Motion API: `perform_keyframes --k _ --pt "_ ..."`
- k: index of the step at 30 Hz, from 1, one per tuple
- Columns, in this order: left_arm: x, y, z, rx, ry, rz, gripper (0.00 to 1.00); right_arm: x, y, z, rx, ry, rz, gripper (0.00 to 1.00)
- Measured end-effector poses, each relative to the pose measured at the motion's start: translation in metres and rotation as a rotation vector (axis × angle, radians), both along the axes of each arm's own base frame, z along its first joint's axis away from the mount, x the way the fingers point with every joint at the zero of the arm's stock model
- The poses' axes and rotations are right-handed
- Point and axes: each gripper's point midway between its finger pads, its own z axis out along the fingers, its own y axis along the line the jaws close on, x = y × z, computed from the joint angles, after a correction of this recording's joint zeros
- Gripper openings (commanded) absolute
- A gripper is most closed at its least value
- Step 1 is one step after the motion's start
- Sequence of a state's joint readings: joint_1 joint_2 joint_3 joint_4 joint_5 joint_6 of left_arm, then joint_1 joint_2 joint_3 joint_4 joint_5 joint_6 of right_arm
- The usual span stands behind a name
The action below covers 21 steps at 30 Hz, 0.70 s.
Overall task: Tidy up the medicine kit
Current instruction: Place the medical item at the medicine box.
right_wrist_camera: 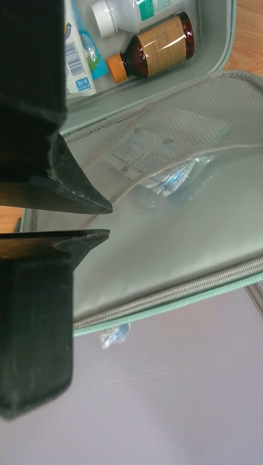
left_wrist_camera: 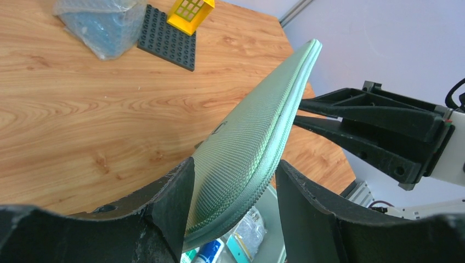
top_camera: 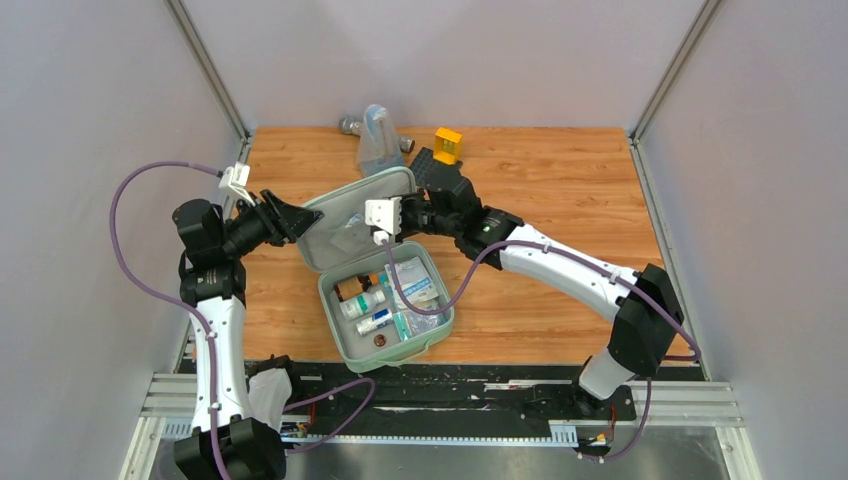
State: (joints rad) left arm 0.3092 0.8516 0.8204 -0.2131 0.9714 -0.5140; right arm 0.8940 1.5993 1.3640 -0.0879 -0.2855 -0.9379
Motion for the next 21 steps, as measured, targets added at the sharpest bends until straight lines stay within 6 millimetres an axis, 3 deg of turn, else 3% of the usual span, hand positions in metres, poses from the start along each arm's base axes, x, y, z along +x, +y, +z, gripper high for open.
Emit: perform_keyframes --k 5,8,9,11,17,21 --pt "0.000 0.000 0.000 0.000 0.000 0.000 0.65 -0.003 0.001 -0.009 -0.031 0.018 -0.004 0.19" --pt "0.000 0.000 0.000 0.000 0.000 0.000 0.74 -0.003 0.000 -0.007 -0.016 0.038 -0.023 0.23" --pt "0.000 0.000 0.000 0.000 0.000 0.001 0.75 -0.003 -0.001 -0.005 -0.004 0.050 -0.038 0.26" --pt "0.000 0.000 0.000 0.000 0.001 0.003 0.78 -0.002 -0.005 0.003 0.036 0.069 -0.072 0.44" --pt "0.000 0.000 0.000 -0.004 0.002 0.000 0.82 -0.017 -0.056 0.039 0.273 0.186 -0.271 0.66" --pt "-0.004 -0.006 0.005 -0.030 0.002 -0.036 0.85 -0.040 -0.100 0.032 0.424 0.340 -0.395 0.78"
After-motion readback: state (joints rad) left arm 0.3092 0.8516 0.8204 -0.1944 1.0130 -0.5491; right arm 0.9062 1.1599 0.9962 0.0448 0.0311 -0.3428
